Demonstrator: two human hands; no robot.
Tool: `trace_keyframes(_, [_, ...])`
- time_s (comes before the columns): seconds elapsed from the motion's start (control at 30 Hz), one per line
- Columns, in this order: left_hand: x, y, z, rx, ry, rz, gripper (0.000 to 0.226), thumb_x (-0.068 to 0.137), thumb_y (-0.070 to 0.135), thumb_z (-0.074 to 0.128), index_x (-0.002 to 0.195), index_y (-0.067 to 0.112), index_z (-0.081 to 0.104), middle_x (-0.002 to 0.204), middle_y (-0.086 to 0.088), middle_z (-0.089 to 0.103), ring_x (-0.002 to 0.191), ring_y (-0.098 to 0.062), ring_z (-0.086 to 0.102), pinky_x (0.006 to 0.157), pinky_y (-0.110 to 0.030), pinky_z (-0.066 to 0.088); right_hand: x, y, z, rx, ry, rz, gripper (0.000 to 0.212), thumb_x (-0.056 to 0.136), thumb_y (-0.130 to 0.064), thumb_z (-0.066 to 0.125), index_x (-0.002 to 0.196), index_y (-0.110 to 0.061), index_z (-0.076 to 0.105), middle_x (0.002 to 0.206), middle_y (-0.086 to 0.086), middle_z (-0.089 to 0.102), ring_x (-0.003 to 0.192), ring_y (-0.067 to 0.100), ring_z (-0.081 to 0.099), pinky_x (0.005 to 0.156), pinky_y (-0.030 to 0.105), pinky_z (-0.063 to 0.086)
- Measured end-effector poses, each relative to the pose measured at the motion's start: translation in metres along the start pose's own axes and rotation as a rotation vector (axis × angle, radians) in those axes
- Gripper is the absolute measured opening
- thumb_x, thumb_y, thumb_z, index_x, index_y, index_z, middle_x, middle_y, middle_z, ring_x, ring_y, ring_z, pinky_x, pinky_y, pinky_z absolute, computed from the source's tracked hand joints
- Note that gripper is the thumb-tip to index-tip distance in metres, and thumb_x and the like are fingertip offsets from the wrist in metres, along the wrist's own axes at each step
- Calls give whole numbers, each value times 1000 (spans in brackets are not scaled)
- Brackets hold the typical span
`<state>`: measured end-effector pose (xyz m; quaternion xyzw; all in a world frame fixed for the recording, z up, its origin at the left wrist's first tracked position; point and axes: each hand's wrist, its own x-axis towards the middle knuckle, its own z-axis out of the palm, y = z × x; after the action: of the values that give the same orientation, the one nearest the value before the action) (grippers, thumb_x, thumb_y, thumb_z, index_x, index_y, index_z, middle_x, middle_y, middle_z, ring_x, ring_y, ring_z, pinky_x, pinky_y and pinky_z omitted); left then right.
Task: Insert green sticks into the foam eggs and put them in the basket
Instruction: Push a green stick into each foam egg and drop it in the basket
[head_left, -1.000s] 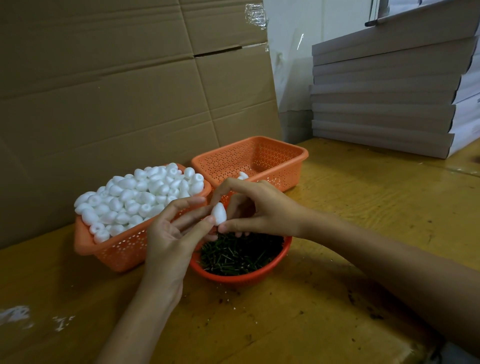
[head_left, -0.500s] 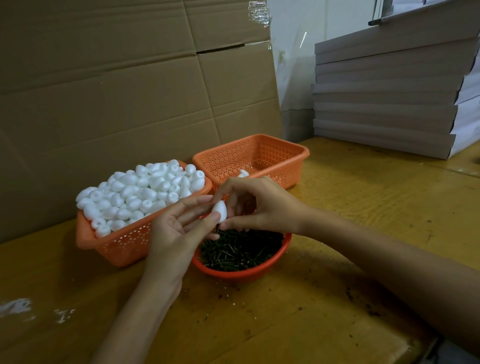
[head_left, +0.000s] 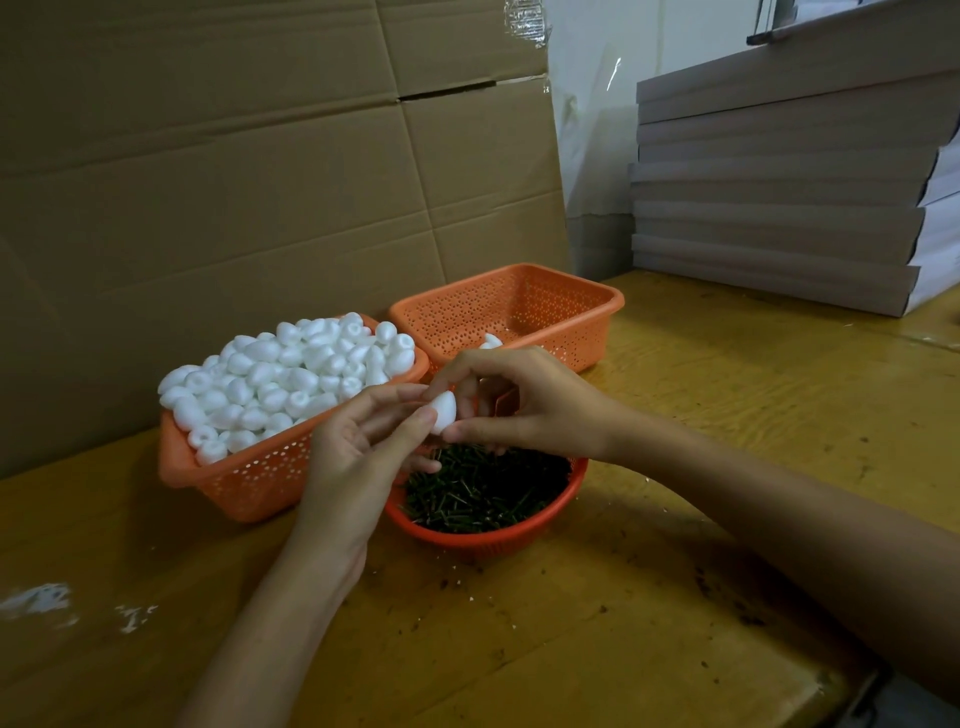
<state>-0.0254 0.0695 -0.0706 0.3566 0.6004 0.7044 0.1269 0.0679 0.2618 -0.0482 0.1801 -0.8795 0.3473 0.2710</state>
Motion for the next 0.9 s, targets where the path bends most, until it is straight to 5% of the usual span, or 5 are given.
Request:
trace_keyframes(0.3, [-2, -1, 3, 142, -68, 41, 18, 105, 17, 61, 117, 21, 73, 103, 1, 82, 92, -15, 78, 65, -24, 62, -1, 1, 0, -43, 36, 53, 29, 85, -27, 88, 103, -11, 71, 80, -3, 64, 74, 15, 62, 66, 30, 50])
trace_keyframes(0.53, [-5, 2, 9, 145, -102, 56, 30, 96, 35, 61, 121, 21, 70, 101, -1, 82, 92, -21, 79, 63, -26, 62, -2, 2, -2, -53, 35, 67, 26, 86, -32, 85, 99, -14, 71, 80, 0, 65, 74, 17, 61, 66, 42, 50])
trace_keyframes(0.9, [-4, 1, 7, 70, -83, 42, 33, 97, 33, 63, 128, 22, 63, 97, -10, 82, 82, -26, 80, 60, -25, 60, -1, 5, -2, -39, 9, 6, 29, 87, -25, 85, 109, -9, 74, 90, 2, 70, 82, 17, 65, 70, 33, 54])
